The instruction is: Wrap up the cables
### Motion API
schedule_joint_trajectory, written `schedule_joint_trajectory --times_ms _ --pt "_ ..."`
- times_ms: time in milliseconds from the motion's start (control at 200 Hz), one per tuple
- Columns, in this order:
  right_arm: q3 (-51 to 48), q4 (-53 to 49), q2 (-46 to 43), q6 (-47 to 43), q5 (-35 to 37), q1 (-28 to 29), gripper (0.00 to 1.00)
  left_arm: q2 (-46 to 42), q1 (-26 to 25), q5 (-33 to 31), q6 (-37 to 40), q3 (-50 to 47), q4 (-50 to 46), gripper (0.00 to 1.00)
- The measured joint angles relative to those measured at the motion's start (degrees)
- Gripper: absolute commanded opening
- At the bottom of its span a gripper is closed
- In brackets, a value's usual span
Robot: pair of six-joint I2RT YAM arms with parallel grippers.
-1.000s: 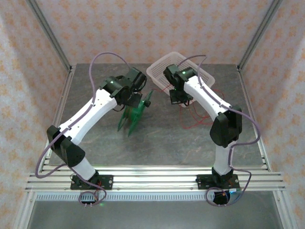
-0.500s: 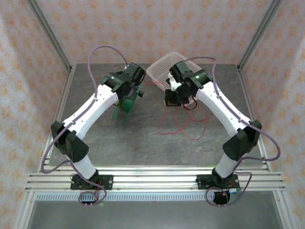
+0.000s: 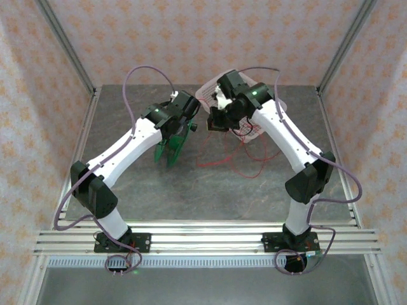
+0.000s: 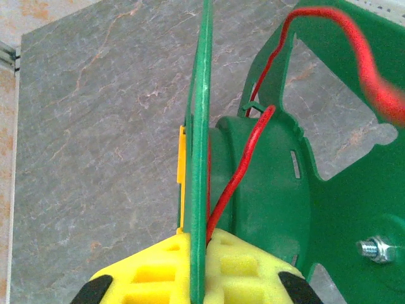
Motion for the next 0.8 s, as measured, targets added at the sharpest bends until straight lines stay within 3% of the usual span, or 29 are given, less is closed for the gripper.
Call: schedule_joint_trajectory --times_ms 300,561,796 --pt "-21.14 5.42 -11.98 2.89 -1.27 5.86 0.00 -0.50 4.00 2.01 -6.14 0.61 -0.33 0.00" --pt "-20.17 7.85 -11.87 4.37 -0.72 14.05 0.00 0.17 4.33 2.21 -10.36 2.19 -2.25 0.00" --pt "-18.99 7.63 -8.79 5.33 3.72 17.44 0.00 0.20 4.59 1.99 -13.60 2.67 -4.22 0.00"
